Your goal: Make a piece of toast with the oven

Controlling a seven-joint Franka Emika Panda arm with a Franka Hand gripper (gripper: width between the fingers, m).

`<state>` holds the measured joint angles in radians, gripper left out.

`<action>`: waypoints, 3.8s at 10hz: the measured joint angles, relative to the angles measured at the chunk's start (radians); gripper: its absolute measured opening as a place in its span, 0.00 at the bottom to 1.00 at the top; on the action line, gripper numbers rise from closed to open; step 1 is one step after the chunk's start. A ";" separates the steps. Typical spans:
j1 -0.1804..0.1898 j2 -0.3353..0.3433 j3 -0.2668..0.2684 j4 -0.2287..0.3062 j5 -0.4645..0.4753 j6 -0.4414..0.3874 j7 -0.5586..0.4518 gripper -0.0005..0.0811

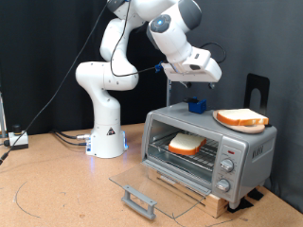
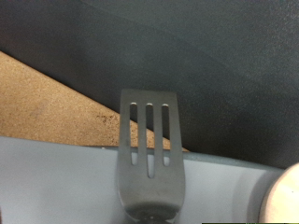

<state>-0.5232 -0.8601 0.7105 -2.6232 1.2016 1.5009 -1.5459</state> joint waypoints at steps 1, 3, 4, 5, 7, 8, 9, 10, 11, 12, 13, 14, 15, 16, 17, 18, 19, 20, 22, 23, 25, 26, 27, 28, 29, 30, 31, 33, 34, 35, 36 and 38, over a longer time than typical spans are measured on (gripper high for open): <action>-0.001 0.000 0.004 -0.002 0.001 0.001 0.002 0.99; -0.038 0.002 -0.012 -0.005 -0.040 0.002 -0.001 0.99; -0.065 0.003 -0.031 -0.007 -0.053 0.004 -0.010 0.99; -0.090 0.004 -0.053 -0.009 -0.064 0.005 -0.017 0.99; -0.134 0.007 -0.099 -0.009 -0.110 -0.002 -0.024 0.99; -0.155 0.013 -0.124 -0.010 -0.131 -0.005 -0.025 0.99; -0.173 0.020 -0.150 -0.009 -0.154 -0.009 -0.034 0.99; -0.192 0.028 -0.176 -0.009 -0.185 -0.014 -0.047 0.99; -0.210 0.039 -0.200 -0.005 -0.222 -0.022 -0.063 0.99; -0.229 0.054 -0.224 0.000 -0.259 -0.034 -0.082 0.99; -0.247 0.069 -0.250 0.006 -0.293 -0.045 -0.103 0.99; -0.263 0.088 -0.274 0.014 -0.323 -0.052 -0.126 0.99; -0.278 0.106 -0.298 0.022 -0.352 -0.054 -0.153 0.99; -0.294 0.125 -0.321 0.032 -0.376 -0.055 -0.177 0.99; -0.302 0.156 -0.335 0.050 -0.386 -0.069 -0.192 0.99; -0.302 0.155 -0.331 0.048 -0.386 -0.067 -0.191 0.99; -0.306 0.152 -0.319 0.038 -0.338 -0.038 -0.089 0.99; -0.317 0.153 -0.294 0.031 -0.295 0.016 0.029 0.99; -0.367 0.180 -0.242 0.023 -0.236 0.166 0.216 0.99; -0.404 0.200 -0.222 0.025 -0.256 0.207 0.316 0.99; -0.483 0.245 -0.164 0.055 -0.345 0.244 0.495 0.99; -0.479 0.245 -0.166 0.053 -0.331 0.243 0.454 0.99; -0.480 0.243 -0.166 0.046 -0.295 0.243 0.508 0.99; -0.486 0.242 -0.161 0.043 -0.271 0.248 0.621 0.99; -0.505 0.248 -0.149 0.047 -0.276 0.249 0.747 0.99; -0.539 0.273 -0.129 0.064 -0.346 0.236 0.853 0.99; -0.581 0.315 -0.105 0.093 -0.446 0.214 0.942 0.99; -0.636 0.412 -0.070 0.153 -0.575 0.197 1.004 0.99; -0.636 0.411 -0.070 0.150 -0.568 0.198 1.002 0.99; -0.637 0.418 -0.067 0.150 -0.585 0.181 1.014 0.99; -0.643 0.447 -0.054 0.159 -0.625 0.150 1.051 0.99; -0.664 0.566 -0.029 0.204 -0.668 0.116 1.126 0.99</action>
<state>-1.1871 -0.2936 0.6813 -2.4191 0.5341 1.6172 -0.4198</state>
